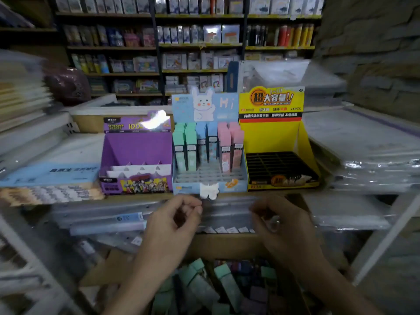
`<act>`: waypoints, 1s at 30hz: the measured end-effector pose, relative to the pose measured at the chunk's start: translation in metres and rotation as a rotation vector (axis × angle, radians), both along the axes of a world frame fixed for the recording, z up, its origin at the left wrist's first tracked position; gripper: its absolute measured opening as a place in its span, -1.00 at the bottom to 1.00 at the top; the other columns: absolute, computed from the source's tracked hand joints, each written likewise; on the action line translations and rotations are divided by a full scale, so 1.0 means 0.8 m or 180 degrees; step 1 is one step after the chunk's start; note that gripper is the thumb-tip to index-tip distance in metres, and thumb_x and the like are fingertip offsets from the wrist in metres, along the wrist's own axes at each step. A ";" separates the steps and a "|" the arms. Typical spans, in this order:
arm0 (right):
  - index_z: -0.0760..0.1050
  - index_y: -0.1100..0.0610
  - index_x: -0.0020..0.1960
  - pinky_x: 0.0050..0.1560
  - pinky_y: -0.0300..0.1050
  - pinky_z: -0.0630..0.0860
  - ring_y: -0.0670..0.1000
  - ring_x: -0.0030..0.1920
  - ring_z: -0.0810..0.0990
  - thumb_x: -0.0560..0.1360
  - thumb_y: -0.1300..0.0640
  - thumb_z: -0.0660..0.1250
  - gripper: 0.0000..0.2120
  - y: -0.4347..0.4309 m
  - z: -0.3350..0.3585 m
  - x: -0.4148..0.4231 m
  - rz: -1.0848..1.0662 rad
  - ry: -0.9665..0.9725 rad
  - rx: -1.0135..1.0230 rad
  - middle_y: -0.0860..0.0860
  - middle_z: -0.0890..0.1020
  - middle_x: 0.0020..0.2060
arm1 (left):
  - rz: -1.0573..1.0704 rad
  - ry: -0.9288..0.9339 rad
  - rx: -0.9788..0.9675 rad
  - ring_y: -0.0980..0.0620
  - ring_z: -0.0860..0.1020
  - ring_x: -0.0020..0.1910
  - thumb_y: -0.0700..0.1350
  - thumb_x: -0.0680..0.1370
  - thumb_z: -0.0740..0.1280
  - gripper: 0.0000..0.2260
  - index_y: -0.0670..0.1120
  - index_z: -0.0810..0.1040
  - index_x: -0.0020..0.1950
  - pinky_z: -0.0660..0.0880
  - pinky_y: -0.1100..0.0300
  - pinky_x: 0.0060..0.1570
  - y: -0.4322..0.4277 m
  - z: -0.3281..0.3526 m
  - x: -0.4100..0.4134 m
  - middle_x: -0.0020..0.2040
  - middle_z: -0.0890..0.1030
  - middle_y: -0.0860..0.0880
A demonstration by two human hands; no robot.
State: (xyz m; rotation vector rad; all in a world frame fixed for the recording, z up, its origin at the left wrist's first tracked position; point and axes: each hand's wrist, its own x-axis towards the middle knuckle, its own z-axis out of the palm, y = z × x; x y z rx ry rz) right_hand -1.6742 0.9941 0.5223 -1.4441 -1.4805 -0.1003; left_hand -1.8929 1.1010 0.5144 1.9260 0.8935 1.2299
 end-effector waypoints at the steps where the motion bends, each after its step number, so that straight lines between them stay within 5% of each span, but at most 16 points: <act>1: 0.60 0.01 -0.12 -0.20 -0.51 0.39 -0.25 -0.18 0.58 0.39 0.30 0.53 -0.77 -0.002 -0.018 -0.007 -0.0041 0.0004 -0.0116 -0.19 0.60 -0.26 | 0.0046 0.0055 -0.0072 0.12 0.59 -0.25 0.18 0.48 0.33 -0.79 0.12 0.64 0.00 0.50 0.15 -0.21 -0.002 -0.015 -0.008 -0.25 0.62 0.07; 5: 0.64 0.06 -0.16 -0.19 -0.55 0.40 -0.30 -0.17 0.59 0.38 0.36 0.53 -0.79 -0.008 -0.085 -0.025 -0.0112 0.0210 -0.0668 -0.26 0.59 -0.29 | 0.0274 0.0229 -0.0502 0.18 0.61 -0.21 0.02 0.54 0.40 -0.94 0.09 0.66 -0.10 0.50 0.19 -0.17 -0.011 -0.077 -0.034 -0.24 0.65 0.16; 9: 0.66 0.04 -0.18 -0.16 -0.55 0.40 -0.29 -0.14 0.61 0.41 0.33 0.51 -0.82 -0.018 -0.134 -0.034 -0.0060 0.0609 -0.0981 -0.21 0.67 -0.24 | 0.0313 0.0389 -0.0873 0.32 0.62 -0.11 -0.32 0.55 0.43 -0.73 0.08 0.66 -0.13 0.47 0.47 -0.09 -0.027 -0.139 -0.056 -0.15 0.69 0.27; 15: 0.70 0.09 -0.16 -0.12 -0.45 0.50 -0.25 -0.16 0.65 0.45 0.31 0.49 -0.86 -0.029 -0.176 -0.042 -0.0038 0.0922 -0.1596 -0.16 0.71 -0.25 | 0.0624 0.0389 -0.1660 0.17 0.63 -0.04 -0.33 0.57 0.41 -0.78 0.00 0.64 -0.05 0.56 0.26 -0.01 -0.043 -0.201 -0.080 -0.07 0.68 0.03; 19: 0.68 0.07 -0.19 -0.25 -0.25 0.59 -0.11 -0.30 0.65 0.48 0.33 0.44 -0.81 -0.027 -0.192 -0.057 0.0147 0.1403 -0.1965 -0.05 0.70 -0.30 | 0.0620 0.0702 -0.2077 0.19 0.58 0.04 -0.25 0.57 0.41 -0.76 0.12 0.57 0.02 0.47 0.30 -0.09 -0.046 -0.220 -0.085 0.01 0.64 0.10; 23: 0.69 0.20 -0.20 -0.09 0.08 0.63 0.10 -0.20 0.69 0.46 0.44 0.40 -0.80 -0.014 -0.205 -0.080 0.0293 0.1930 -0.2237 0.12 0.71 -0.23 | 0.0481 0.0980 -0.2406 0.21 0.52 0.07 -0.25 0.56 0.37 -0.72 0.15 0.48 0.05 0.45 0.27 -0.08 -0.040 -0.229 -0.086 0.10 0.56 0.12; 30: 0.69 0.25 -0.11 0.07 0.01 0.59 0.10 -0.06 0.68 0.53 0.33 0.38 -0.88 0.031 -0.222 -0.133 0.0392 0.2416 -0.2914 0.19 0.71 -0.09 | 0.0457 0.0736 -0.2752 0.20 0.50 0.01 -0.37 0.52 0.36 -0.64 0.09 0.44 0.06 0.38 0.36 -0.17 -0.018 -0.232 -0.063 0.06 0.55 0.06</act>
